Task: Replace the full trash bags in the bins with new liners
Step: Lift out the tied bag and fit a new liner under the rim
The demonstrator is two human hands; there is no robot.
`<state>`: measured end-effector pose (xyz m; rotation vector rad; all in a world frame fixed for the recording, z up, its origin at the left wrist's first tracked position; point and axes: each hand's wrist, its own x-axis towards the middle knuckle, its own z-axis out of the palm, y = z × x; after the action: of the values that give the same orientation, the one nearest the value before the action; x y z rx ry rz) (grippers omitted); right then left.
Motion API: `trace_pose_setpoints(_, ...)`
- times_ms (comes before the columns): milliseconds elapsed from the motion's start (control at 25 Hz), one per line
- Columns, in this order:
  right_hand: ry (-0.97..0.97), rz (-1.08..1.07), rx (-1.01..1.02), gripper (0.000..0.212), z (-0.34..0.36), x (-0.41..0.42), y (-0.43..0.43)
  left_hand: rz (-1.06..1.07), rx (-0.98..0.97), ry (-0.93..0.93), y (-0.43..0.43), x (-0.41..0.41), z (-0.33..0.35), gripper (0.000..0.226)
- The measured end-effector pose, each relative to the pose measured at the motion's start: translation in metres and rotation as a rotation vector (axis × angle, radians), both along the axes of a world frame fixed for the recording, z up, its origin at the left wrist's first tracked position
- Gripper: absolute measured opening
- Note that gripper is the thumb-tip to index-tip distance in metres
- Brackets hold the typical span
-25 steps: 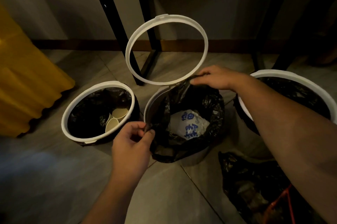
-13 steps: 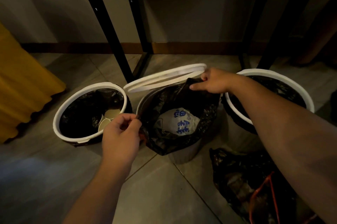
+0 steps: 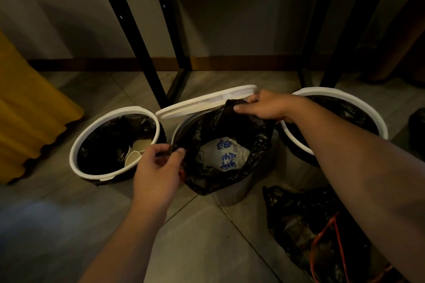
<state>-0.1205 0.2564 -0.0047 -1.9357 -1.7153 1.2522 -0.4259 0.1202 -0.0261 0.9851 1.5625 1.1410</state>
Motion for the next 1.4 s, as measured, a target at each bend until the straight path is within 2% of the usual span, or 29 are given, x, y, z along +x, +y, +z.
trace_pose_setpoints(80,-0.101,0.100,-0.069,0.037,0.006,0.002,-0.004,-0.030,-0.091,0.102,-0.006,0.001,-0.007,0.041)
trace_pose_setpoints(200,-0.111,0.145,-0.220,0.033,0.012,-0.001,-0.010,-0.107,-0.140,0.170,-0.011,0.001,-0.017,0.031)
trace_pose_setpoints(320,0.003,0.118,-0.237,0.024,0.013,-0.007,-0.013,-0.114,-0.108,0.031,-0.006,0.001,-0.015,0.013)
trace_pose_setpoints(400,0.140,0.068,-0.194,0.020,0.016,-0.008,-0.011,-0.099,-0.114,-0.074,-0.001,0.001,-0.010,0.023)
trace_pose_setpoints(480,0.245,0.025,-0.183,0.025,0.016,-0.007,-0.010,-0.059,-0.131,-0.147,0.002,0.002,-0.008,0.026)
trace_pose_setpoints(600,0.129,0.145,-0.164,0.036,0.017,0.000,-0.015,-0.012,-0.161,-0.078,-0.005,0.006,-0.013,0.011)
trace_pose_setpoints(680,0.085,0.180,-0.140,0.036,0.021,0.003,-0.019,0.008,-0.158,0.010,-0.013,0.008,-0.019,0.019)
trace_pose_setpoints(880,0.243,0.204,-0.126,0.036,0.029,0.006,-0.028,0.000,-0.090,-0.130,-0.015,0.006,-0.011,0.033)
trace_pose_setpoints(1000,0.357,0.077,-0.096,0.038,0.020,0.008,-0.033,0.019,-0.073,-0.286,-0.014,0.006,-0.002,0.034)
trace_pose_setpoints(1120,0.356,-0.051,-0.112,0.021,0.009,0.008,-0.039,0.090,-0.079,-0.409,-0.011,0.006,0.006,0.026)
trace_pose_setpoints(1200,0.423,-0.111,-0.143,0.018,0.008,0.004,-0.041,0.127,-0.076,-0.454,-0.009,0.006,0.011,0.022)
trace_pose_setpoints(1320,0.551,-0.235,-0.072,0.016,0.010,-0.002,-0.037,0.162,-0.101,-0.466,-0.006,0.004,0.017,0.017)
trace_pose_setpoints(1400,0.539,-0.255,-0.036,0.014,0.011,-0.004,-0.036,0.164,-0.130,-0.381,-0.004,0.002,0.020,0.015)
